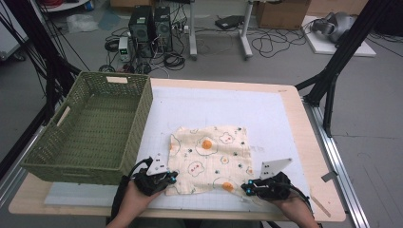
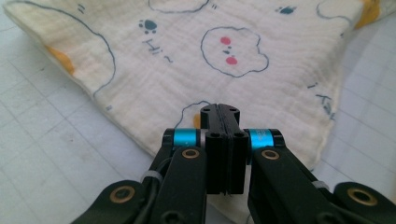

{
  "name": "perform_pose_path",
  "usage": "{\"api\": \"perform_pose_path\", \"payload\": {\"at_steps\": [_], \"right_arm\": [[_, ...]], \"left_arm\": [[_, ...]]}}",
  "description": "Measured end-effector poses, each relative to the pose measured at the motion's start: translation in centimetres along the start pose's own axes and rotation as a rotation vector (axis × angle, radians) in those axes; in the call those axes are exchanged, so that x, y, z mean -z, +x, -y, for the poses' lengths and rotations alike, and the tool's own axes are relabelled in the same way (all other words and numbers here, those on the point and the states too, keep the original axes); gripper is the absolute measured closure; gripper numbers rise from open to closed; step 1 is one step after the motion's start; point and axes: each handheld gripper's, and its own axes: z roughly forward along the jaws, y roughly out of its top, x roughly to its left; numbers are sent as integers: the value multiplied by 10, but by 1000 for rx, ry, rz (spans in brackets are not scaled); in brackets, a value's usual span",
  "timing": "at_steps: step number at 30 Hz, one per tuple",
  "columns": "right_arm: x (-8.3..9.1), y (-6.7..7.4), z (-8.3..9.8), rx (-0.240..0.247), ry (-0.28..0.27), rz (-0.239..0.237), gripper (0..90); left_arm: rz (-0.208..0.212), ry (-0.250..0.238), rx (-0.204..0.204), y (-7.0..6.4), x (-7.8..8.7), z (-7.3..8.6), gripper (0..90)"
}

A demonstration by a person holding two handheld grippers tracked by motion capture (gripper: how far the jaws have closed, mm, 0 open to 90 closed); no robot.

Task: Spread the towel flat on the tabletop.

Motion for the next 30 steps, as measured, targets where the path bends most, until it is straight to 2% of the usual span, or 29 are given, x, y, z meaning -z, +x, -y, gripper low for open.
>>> {"api": "perform_pose_path", "payload": {"at_steps": [1, 3, 4, 5, 7, 9, 12, 14, 16, 18, 22, 25, 26, 28, 30], "right_arm": [[4, 4, 2, 1, -5, -6, 890], [11, 12, 4, 1, -28, -46, 879], [15, 15, 5, 11, -46, -45, 843], [17, 15, 4, 11, -50, -34, 797], [20, 8, 1, -9, -76, 7, 741], [19, -4, -5, -27, -96, 51, 702], [16, -27, -18, -46, -117, 128, 687], [14, -46, -27, -71, -116, 153, 683], [11, -64, -34, -96, -108, 190, 675], [8, -80, -41, -111, -111, 210, 661], [-2, -107, -48, -147, -115, 243, 634], [-13, -124, -49, -175, -94, 272, 626], [-17, -130, -48, -182, -88, 281, 622], [-22, -135, -47, -194, -76, 296, 618], [-25, -138, -45, -206, -70, 307, 604]], "left_arm": [[8, -9, -6, -2, 5, 1, 888], [15, -33, -16, -6, 13, 1, 877], [9, -36, -18, -7, 14, 1, 827], [0, -39, -21, -4, 14, 0, 764], [-27, -46, -11, 2, 10, -5, 734], [-53, -59, 6, 11, 3, -10, 718], [-109, -104, 32, 23, -7, -22, 728], [-150, -128, 33, 35, -15, -35, 771], [-183, -151, 58, 45, -23, -44, 806], [-233, -172, 60, 54, -29, -52, 838], [-296, -187, 92, 73, -47, -62, 855], [-326, -133, 131, 85, -66, -66, 849], [-324, -126, 140, 88, -72, -65, 835], [-345, -106, 156, 91, -82, -63, 810], [-349, -66, 189, 95, -90, -59, 776]]}}
